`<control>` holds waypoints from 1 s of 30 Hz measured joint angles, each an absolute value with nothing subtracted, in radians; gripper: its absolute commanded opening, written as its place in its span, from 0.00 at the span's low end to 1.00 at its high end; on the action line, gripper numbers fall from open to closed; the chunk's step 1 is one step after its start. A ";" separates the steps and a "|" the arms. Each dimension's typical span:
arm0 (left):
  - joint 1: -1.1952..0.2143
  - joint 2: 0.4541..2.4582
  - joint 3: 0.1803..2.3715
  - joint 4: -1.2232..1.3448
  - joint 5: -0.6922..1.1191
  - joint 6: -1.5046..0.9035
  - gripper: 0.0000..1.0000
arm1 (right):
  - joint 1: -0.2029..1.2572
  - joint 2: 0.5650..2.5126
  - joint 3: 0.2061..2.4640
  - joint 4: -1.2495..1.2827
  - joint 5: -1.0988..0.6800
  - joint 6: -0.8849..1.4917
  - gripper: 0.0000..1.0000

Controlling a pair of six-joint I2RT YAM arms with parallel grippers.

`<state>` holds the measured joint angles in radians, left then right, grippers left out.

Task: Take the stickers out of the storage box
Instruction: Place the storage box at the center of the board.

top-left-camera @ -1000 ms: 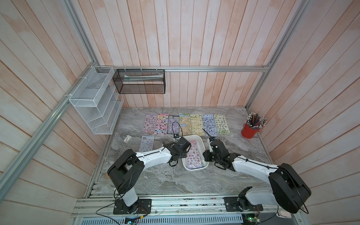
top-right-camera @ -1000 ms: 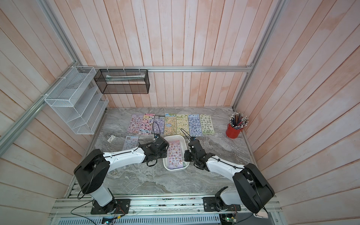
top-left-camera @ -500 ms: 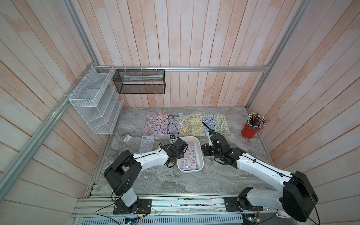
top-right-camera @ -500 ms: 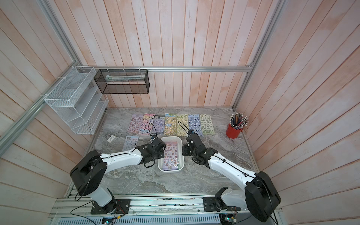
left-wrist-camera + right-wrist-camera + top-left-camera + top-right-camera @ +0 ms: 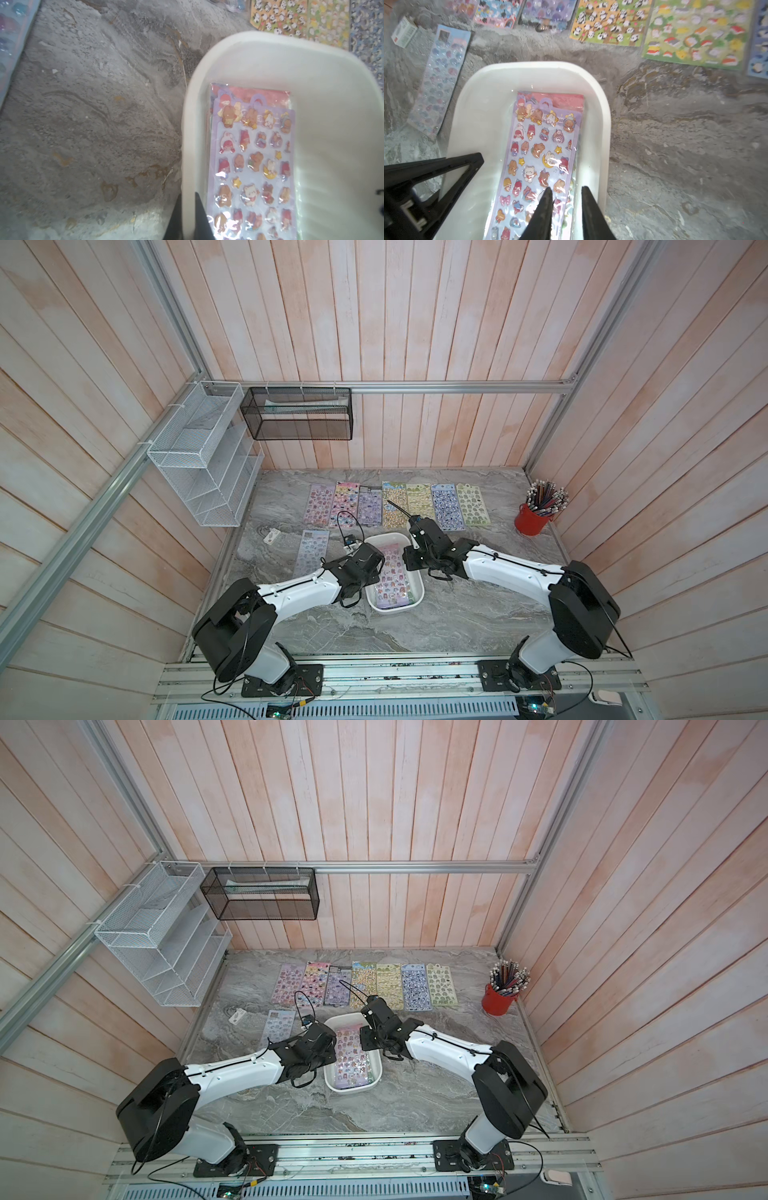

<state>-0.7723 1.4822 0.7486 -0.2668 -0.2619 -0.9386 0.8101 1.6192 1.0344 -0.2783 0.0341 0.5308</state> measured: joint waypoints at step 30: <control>-0.759 1.461 0.721 -0.220 -0.239 -0.944 0.01 | 0.847 1.896 1.213 -0.334 0.047 0.516 0.45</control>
<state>-0.7593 1.4609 0.7212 -0.2199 -0.2394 -0.9436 0.8467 1.8957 1.2129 -0.3344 0.0475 0.5156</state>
